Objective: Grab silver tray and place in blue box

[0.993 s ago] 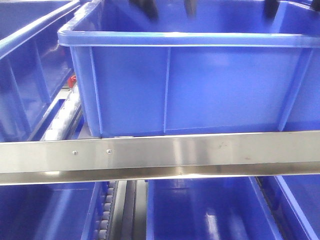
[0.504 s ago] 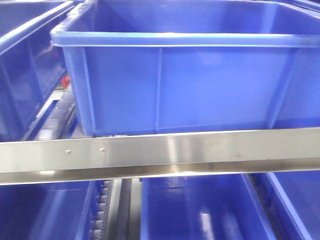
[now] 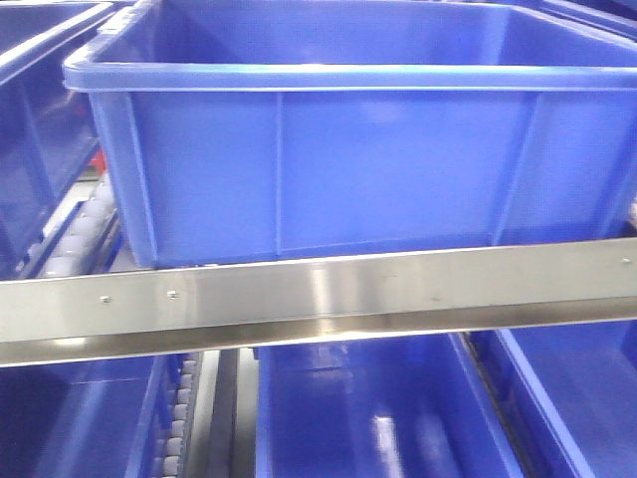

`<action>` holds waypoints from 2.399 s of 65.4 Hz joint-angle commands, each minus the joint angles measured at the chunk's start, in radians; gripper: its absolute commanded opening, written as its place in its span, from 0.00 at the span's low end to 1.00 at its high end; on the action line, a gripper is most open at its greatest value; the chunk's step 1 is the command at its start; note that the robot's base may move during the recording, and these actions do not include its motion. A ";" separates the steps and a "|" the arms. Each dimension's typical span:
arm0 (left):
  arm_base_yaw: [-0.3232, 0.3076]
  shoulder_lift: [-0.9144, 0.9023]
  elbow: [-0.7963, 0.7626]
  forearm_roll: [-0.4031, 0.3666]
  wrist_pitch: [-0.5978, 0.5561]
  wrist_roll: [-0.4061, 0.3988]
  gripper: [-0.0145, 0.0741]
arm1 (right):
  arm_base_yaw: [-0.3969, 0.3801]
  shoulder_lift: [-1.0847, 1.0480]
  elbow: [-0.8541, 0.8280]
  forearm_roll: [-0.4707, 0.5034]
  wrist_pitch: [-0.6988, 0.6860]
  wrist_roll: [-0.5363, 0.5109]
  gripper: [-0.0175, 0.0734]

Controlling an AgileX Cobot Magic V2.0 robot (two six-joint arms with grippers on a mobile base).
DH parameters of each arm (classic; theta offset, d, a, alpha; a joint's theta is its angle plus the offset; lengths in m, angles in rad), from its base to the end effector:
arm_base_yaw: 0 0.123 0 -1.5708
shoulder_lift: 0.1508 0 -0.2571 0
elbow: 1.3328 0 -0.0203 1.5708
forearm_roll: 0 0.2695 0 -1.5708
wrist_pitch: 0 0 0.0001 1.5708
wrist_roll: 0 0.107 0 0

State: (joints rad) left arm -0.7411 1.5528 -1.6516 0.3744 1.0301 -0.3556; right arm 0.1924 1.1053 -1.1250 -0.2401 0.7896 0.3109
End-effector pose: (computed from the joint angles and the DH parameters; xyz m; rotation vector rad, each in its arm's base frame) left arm 0.2919 -0.2216 0.3738 0.5282 2.2712 -0.0652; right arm 0.2674 0.0337 0.3510 0.0336 2.2274 -0.0081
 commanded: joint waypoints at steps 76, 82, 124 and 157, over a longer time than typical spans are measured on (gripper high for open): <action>-0.004 -1.287 1.058 0.012 -0.613 -0.043 0.05 | 0.001 -1.008 0.698 -0.022 -0.337 -0.077 0.25; -0.004 -1.287 1.058 0.012 -0.613 -0.043 0.05 | 0.001 -1.008 0.698 -0.022 -0.337 -0.077 0.25; 0.295 -1.369 1.186 -0.363 -0.694 0.356 0.05 | 0.001 -1.008 0.698 -0.022 -0.338 -0.077 0.25; 0.717 -1.578 1.683 -0.482 -1.066 0.405 0.05 | 0.001 -1.008 0.698 -0.022 -0.339 -0.077 0.25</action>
State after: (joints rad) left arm -0.0304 -0.0115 0.0071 -0.0964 0.1399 0.0474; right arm 0.1924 0.0858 -0.4001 -0.2401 0.5417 0.2446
